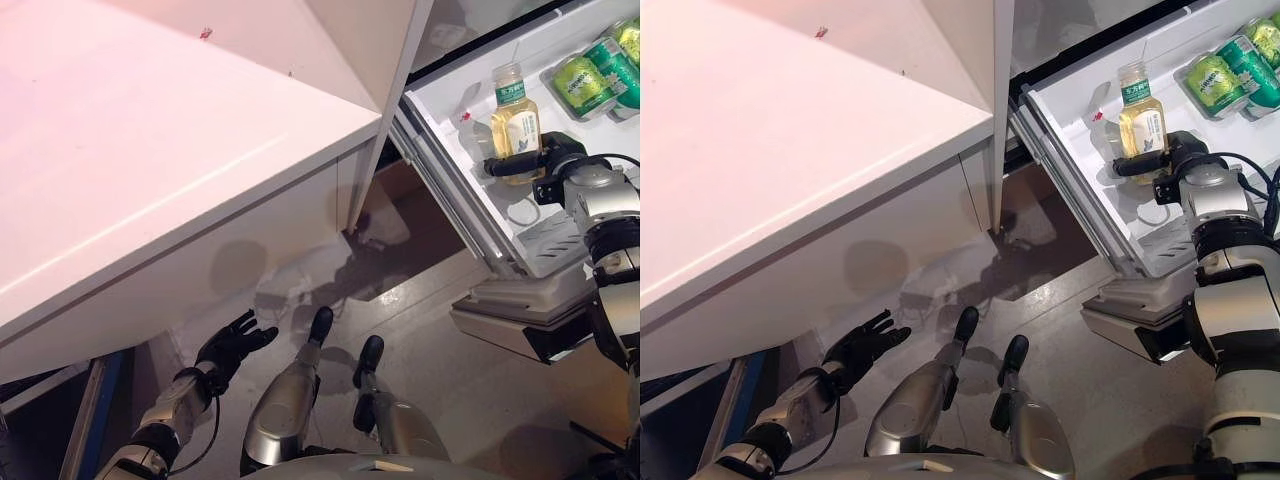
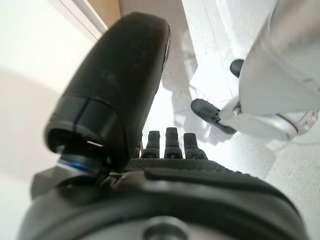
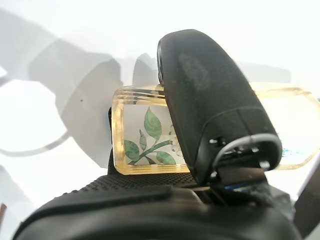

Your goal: Put drinks into fridge and close the fridge

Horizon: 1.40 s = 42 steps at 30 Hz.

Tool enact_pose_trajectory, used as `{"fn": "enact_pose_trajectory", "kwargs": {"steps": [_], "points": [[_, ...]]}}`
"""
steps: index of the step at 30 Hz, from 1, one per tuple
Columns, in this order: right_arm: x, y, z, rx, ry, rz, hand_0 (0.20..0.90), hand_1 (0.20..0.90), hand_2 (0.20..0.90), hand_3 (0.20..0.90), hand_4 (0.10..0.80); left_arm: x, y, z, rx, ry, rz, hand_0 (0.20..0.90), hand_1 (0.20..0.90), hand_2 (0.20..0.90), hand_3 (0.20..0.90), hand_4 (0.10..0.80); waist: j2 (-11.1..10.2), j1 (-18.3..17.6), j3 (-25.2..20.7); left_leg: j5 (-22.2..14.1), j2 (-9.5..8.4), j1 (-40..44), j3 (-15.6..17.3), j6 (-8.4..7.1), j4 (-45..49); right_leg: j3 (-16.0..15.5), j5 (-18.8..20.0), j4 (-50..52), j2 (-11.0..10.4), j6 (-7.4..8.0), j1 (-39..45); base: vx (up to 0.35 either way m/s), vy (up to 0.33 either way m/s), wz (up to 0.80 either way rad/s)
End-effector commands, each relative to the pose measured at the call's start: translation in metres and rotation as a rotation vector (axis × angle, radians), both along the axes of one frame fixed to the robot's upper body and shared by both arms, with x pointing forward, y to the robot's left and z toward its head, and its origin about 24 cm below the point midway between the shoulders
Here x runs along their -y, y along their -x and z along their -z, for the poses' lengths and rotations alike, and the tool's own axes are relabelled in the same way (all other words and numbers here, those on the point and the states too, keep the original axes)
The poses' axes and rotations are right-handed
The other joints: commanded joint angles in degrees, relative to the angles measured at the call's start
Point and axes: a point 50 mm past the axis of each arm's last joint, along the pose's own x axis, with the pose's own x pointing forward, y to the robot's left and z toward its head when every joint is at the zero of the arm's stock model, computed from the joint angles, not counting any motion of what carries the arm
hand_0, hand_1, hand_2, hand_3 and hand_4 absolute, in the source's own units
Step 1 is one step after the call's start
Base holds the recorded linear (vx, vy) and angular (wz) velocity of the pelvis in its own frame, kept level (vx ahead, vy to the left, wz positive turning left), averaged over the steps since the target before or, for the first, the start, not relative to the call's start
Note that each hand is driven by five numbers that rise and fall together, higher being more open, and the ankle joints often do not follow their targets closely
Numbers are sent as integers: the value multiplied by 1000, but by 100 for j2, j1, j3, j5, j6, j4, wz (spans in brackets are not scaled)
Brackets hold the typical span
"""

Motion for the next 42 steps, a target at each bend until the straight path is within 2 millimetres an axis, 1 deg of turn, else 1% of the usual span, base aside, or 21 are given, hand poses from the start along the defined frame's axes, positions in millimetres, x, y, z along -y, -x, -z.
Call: {"fn": "enact_pose_trajectory", "kwargs": {"steps": [1, 3, 4, 6, 8, 12, 13, 14, 15, 16, 19, 22, 25, 30, 36, 39, 41, 42], "points": [[17, 9, -56, -17, 258, 17, 300, 300, 300, 200, 100, -6, 15, 10, -55, -16, -21, 900, 900, 900, 900, 800, -24, 7, -207, -508, 164, -21, 338, -119, 87, 364, 20, 603, -321, 244, -491, -9, 3, -5], [19, 10, -58, -68, 287, 18, 300, 300, 300, 200, 100, -6, 14, 9, -57, -12, -27, 900, 900, 900, 900, 800, -32, 12, -208, -503, 167, -30, 365, -125, 87, 364, 28, 592, -317, 245, -494, -6, -5, -12], [21, 12, -60, -141, 359, 25, 300, 300, 300, 200, 100, -8, 15, 9, -59, -7, -26, 900, 900, 900, 900, 800, -50, 15, -219, -497, 165, -35, 376, -133, 95, 368, 29, 597, -314, 241, -494, 0, -11, -14], [25, 14, -62, -192, 418, 47, 300, 300, 300, 200, 100, -7, 14, 8, -54, -6, -15, 900, 900, 900, 900, 800, -61, 14, -223, -496, 164, -28, 372, -133, 94, 382, 29, 601, -301, 234, -493, 2, -8, -6], [27, 16, -64, -242, 440, 59, 300, 300, 300, 200, 100, -7, 12, 7, -47, -6, -3, 900, 900, 900, 900, 800, -81, 16, -231, -495, 160, -20, 367, -136, 98, 395, 27, 613, -295, 229, -489, 0, 0, 0], [24, 15, -65, -281, 441, 59, 300, 300, 300, 200, 100, -4, 7, 4, -35, -2, 16, 900, 900, 900, 900, 800, -111, 27, -239, -492, 150, -10, 358, -136, 95, 407, 39, 603, -282, 227, -479, 0, 0, 0], [21, 14, -65, -291, 435, 49, 378, 378, 378, 291, 191, -3, 6, 4, -33, -4, 20, 900, 900, 900, 900, 800, -129, 32, -246, -495, 149, -9, 360, -139, 97, 416, 43, 597, -279, 231, -477, 0, 0, 0], [21, 14, -65, -291, 435, 49, 378, 378, 378, 291, 191, -3, 6, 4, -33, -4, 20, 900, 900, 900, 900, 800, -129, 32, -246, -495, 149, -9, 360, -139, 97, 416, 43, 597, -279, 231, -477, 0, 0, 0], [20, 13, -64, -291, 430, 47, 439, 439, 439, 362, 262, -3, 6, 4, -32, -5, 21, 900, 900, 900, 900, 800, -132, 33, -249, -495, 150, -7, 364, -139, 95, 418, 46, 595, -278, 232, -478, 0, 0, 0], [18, 12, -62, -297, 409, 37, 900, 900, 900, 900, 800, -3, 5, 3, -30, -4, 21, 900, 900, 900, 900, 800, -150, 37, -267, -493, 151, -6, 368, -140, 89, 424, 52, 590, -273, 231, -482, 0, 0, 0], [13, 9, -60, -282, 383, 16, 900, 900, 900, 900, 800, -2, 4, 3, -32, -8, 22, 900, 900, 900, 900, 800, -170, 43, -284, -491, 155, -1, 372, -144, 81, 428, 62, 569, -268, 235, -473, 0, 0, 0], [5, 4, -56, -226, 292, -25, 900, 900, 900, 900, 800, -2, 5, 4, -40, -16, 18, 900, 900, 900, 900, 800, -167, 35, -314, -486, 151, 4, 386, -146, 69, 433, 74, 557, -269, 237, -477, 0, 0, 0], [-1, 1, -56, -174, 245, -60, 900, 900, 900, 900, 800, -4, 6, 5, -48, -20, 13, 900, 900, 900, 900, 800, -173, 11, -342, -489, 161, 17, 413, -150, 61, 444, 72, 558, -269, 239, -480, -7, 11, 0], [-7, 1, -60, -94, 217, -140, 900, 900, 900, 900, 800, -9, 13, 8, -70, -40, 0, 900, 900, 900, 900, 800, -269, -67, -452, -515, 171, 90, 485, -158, 44, 492, 81, 546, -256, 254, -440, -3, 4, -1], [-13, 8, -67, -29, 236, -216, 900, 900, 900, 900, 800, -16, 23, 12, -110, -75, -11, 900, 900, 900, 900, 800, -474, -232, -711, -584, 182, 295, 594, -157, 14, 619, 94, 492, -231, 291, -279, -7, 0, -9], [-25, 13, -79, 90, 298, -276, 900, 900, 900, 900, 800, -21, 31, 16, -145, -95, -22, 900, 900, 900, 900, 800, -624, -389, -952, -639, 184, 451, 698, -152, 1, 722, 114, 419, -203, 323, -137, 0, -3, -5], [-31, 17, -91, 187, 356, -310, 900, 900, 900, 900, 800, -22, 35, 18, -158, -103, -21, 900, 900, 900, 900, 800, -669, -451, -1053, -675, 183, 521, 742, -144, 1, 778, 120, 385, -192, 337, -71, -1, 6, -7], [-43, 22, -104, 250, 398, -358, 900, 900, 900, 900, 800, -23, 38, 20, -172, -104, -28, 900, 900, 900, 900, 800, -696, -510, -1133, -714, 180, 603, 777, -132, 1, 842, 114, 376, -179, 351, -12, -5, 21, -15]]}}
